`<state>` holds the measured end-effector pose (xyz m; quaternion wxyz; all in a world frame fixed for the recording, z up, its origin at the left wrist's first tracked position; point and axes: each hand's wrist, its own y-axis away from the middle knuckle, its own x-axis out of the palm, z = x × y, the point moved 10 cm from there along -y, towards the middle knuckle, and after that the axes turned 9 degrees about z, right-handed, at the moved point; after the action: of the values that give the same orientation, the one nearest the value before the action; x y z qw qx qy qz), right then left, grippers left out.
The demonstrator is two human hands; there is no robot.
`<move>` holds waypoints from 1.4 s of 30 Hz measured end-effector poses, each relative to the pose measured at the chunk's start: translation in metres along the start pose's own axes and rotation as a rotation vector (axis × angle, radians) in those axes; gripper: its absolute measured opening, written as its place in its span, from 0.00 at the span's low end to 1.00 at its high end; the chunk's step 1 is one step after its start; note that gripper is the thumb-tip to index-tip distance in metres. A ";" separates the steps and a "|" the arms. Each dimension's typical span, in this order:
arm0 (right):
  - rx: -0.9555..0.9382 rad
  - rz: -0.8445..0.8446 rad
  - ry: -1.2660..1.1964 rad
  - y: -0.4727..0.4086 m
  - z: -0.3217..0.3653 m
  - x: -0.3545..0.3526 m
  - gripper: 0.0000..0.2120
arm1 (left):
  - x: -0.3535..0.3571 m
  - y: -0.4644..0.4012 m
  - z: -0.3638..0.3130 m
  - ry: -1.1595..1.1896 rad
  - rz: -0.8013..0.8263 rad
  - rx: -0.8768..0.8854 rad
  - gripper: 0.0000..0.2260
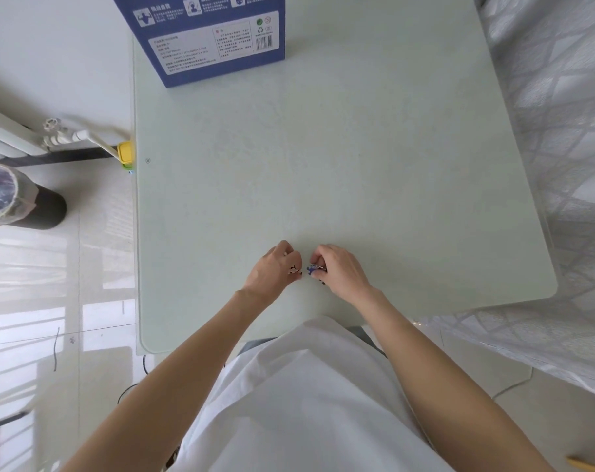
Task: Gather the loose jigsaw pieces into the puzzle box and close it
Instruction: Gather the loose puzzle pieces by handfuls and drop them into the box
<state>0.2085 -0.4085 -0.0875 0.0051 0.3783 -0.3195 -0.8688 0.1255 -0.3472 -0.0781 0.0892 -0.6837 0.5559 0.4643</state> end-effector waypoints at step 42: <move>0.029 -0.250 -0.113 0.021 -0.015 -0.009 0.09 | -0.022 -0.016 0.038 0.136 0.067 -0.245 0.11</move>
<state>0.2201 -0.4313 -0.0779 -0.1265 0.3658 -0.2823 -0.8778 0.1193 -0.3020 -0.0891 -0.0483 -0.7003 0.5224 0.4840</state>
